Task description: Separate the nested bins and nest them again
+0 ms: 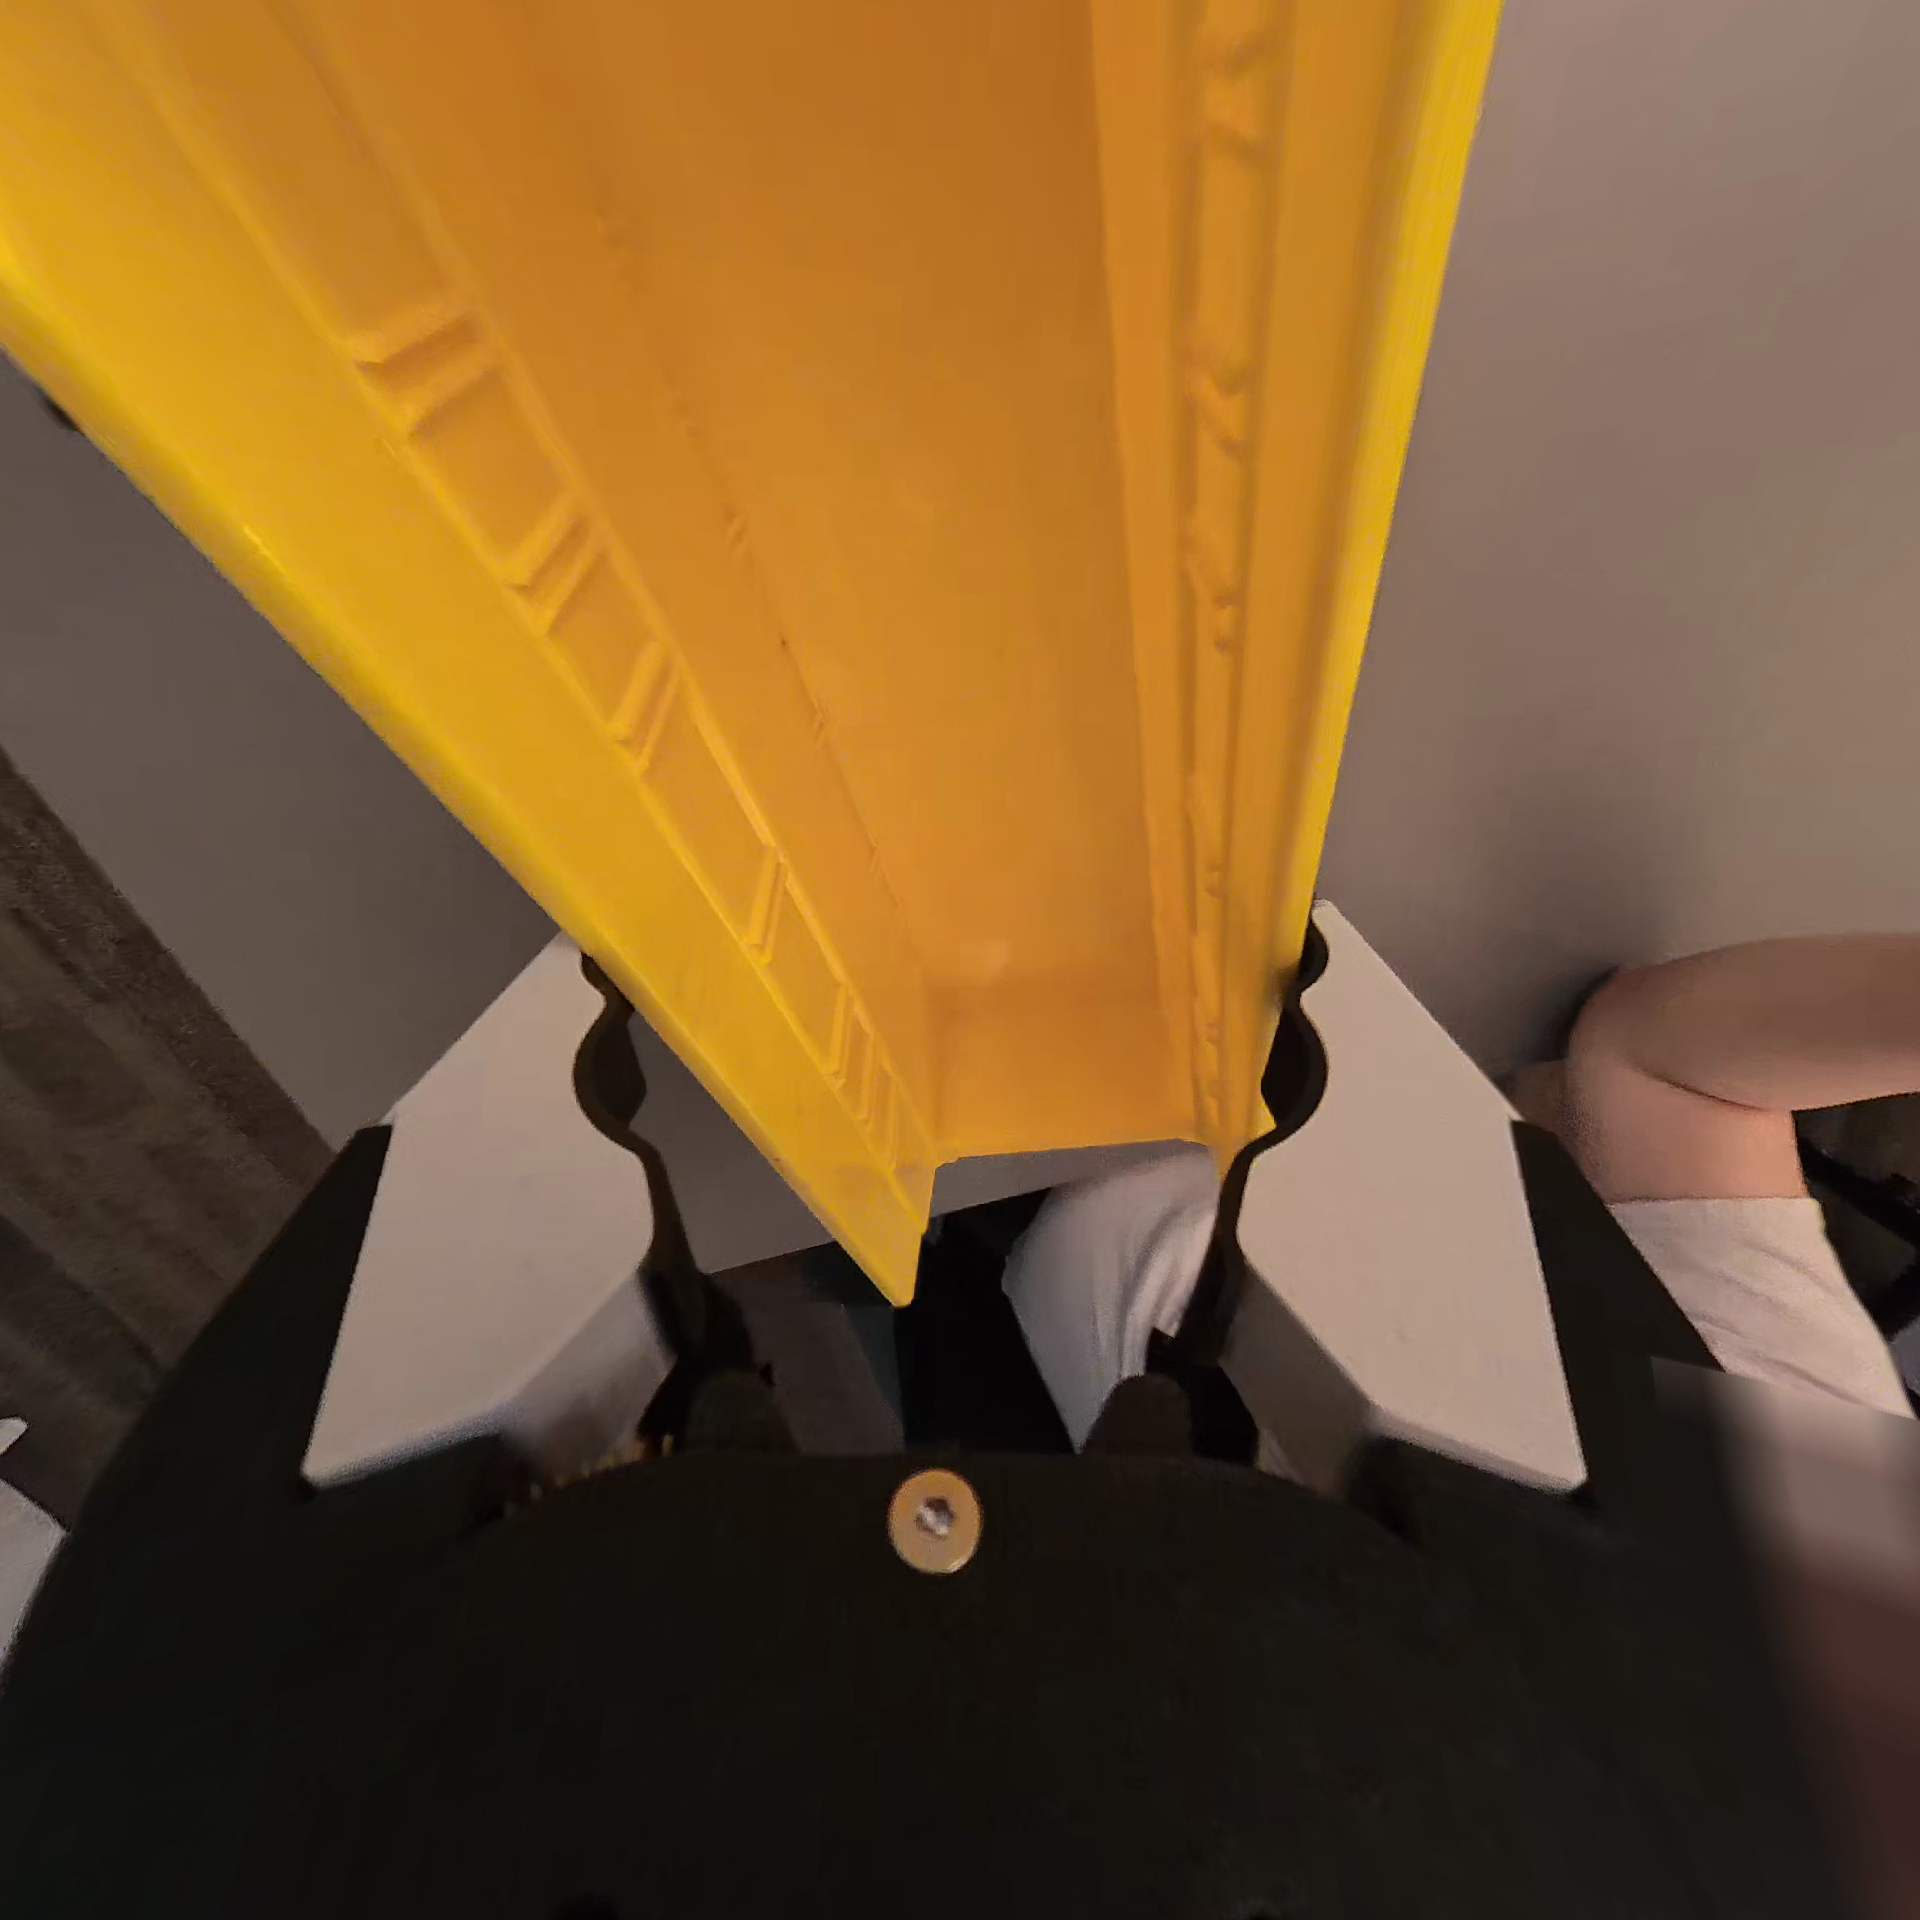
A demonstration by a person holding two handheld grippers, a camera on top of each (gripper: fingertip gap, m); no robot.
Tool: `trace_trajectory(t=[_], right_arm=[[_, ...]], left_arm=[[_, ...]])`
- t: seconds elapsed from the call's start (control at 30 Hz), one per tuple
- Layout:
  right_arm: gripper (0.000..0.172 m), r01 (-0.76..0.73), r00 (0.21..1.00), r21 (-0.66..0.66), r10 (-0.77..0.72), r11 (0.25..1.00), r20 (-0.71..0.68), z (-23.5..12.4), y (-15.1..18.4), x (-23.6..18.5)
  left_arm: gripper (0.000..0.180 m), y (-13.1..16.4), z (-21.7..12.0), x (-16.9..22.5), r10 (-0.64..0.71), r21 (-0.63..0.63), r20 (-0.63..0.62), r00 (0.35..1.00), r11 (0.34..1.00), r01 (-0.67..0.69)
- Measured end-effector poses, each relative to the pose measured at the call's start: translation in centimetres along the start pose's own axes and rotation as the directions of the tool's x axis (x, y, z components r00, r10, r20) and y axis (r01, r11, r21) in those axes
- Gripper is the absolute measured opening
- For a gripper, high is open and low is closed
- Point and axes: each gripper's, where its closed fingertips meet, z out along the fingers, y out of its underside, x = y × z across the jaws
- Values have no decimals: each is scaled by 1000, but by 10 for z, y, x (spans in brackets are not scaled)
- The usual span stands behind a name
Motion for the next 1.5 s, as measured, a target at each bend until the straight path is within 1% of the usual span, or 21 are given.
trace_trajectory(t=[0.07,0.17,0.23,0.37,0.53,0.63,0.73,0.83,0.9,1.0,1.07,1.13,1.2,1.23,1.27,1.33,1.4,1.47,1.5], right_arm=[[103,-1,1000,2,1,1000,1,0,0,-1],[103,0,1000,0,0,1000,13,1,0,-4],[103,5,1000,-5,-5,1000,11,2,1,-5],[103,9,1000,-15,-9,1000,13,3,3,-6],[103,5,1000,-16,-4,1000,15,3,3,-5],[103,-5,1000,-5,5,1000,11,2,1,-2],[103,-10,1000,-9,10,1000,3,2,2,1],[103,-10,1000,-19,10,1000,-10,6,4,4],[103,-8,1000,-30,8,1000,-22,9,6,5],[103,-1,999,-53,-1,999,-41,14,11,8],[103,3,999,-67,-7,998,-53,18,14,9],[103,1,998,-79,-7,997,-69,23,18,12],[103,-3,995,-109,-8,994,-96,30,25,18],[103,-1,994,-127,-13,992,-111,35,29,20],[103,5,992,-143,-22,990,-123,40,33,22],[103,25,989,-171,-50,985,-141,50,40,21],[103,60,984,-206,-93,977,-154,60,47,13],[103,109,978,-247,-148,963,-145,69,55,-4],[104,135,975,-265,-175,955,-135,73,60,-16]], left_arm=[[123,5,2,-20,-17,8,32,999,1000,17],[123,16,23,-46,-37,-20,71,997,999,39],[122,24,46,-59,-50,-47,78,996,997,54],[121,40,102,-80,-51,-124,72,996,991,60],[121,59,168,-96,-41,-204,36,999,978,48],[121,69,197,-105,-56,-228,20,998,972,59],[123,72,210,-114,-64,-232,20,998,970,67],[122,76,216,-120,-8,-260,35,999,965,17],[124,79,220,-121,-8,-274,49,999,961,21],[125,77,228,-113,-58,-262,0,998,964,56],[129,80,231,-109,-47,-278,-24,999,960,38],[133,85,229,-105,-26,-299,-50,998,954,10],[133,83,222,-97,-59,-279,-116,991,960,25],[138,77,216,-96,-70,-246,-146,987,969,33],[137,69,207,-97,-67,-201,-174,983,979,31],[132,54,185,-96,-39,-90,-237,971,996,18],[126,39,156,-90,19,57,-319,947,998,-1],[114,28,126,-82,115,239,-391,913,971,-20],[112,27,113,-80,165,319,-410,897,947,-29]])
